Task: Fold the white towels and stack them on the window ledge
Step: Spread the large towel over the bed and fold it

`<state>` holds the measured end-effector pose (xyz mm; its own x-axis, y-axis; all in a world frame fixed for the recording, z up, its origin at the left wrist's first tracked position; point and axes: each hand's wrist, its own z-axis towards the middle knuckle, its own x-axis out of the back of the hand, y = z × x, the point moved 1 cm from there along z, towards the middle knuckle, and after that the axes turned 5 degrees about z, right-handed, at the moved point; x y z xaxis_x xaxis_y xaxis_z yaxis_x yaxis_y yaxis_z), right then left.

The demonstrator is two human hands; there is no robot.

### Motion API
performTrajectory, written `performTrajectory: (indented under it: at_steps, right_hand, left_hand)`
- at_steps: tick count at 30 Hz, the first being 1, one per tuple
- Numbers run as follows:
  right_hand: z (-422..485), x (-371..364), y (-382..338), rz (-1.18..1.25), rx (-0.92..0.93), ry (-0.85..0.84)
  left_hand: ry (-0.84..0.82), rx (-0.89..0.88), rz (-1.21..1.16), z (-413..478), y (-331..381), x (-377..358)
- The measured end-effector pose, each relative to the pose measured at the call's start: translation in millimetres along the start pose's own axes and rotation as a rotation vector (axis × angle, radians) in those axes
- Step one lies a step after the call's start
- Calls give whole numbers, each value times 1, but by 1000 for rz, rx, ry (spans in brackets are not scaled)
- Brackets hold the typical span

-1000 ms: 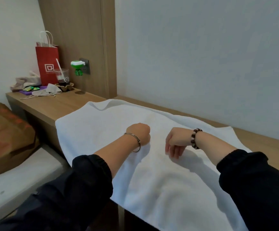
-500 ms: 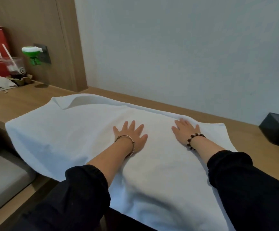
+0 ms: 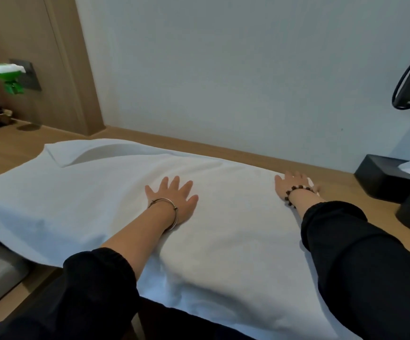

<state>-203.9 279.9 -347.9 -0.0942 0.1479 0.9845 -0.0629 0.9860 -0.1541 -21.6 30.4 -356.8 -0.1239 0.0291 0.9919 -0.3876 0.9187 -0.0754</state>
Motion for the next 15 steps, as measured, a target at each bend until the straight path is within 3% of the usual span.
performTrajectory:
  at_steps: [3,7,9,12,15]
  right_hand:
    - [-6,3,-6,-49,-85,18]
    - [-28,4,-55,-38,175,71]
    - [-50,-4,-90,23,263,-21]
    - [-79,-24,-125,38,294,-143]
    - [-78,-31,-126,6,296,-121]
  left_hand:
    - [-10,5,7,1,0,0]
    - [3,3,2,2,0,-1]
    - [-1,-4,7,1,0,0]
    - [31,-75,-3,1,-6,8]
    - [131,-80,23,2,-31,18]
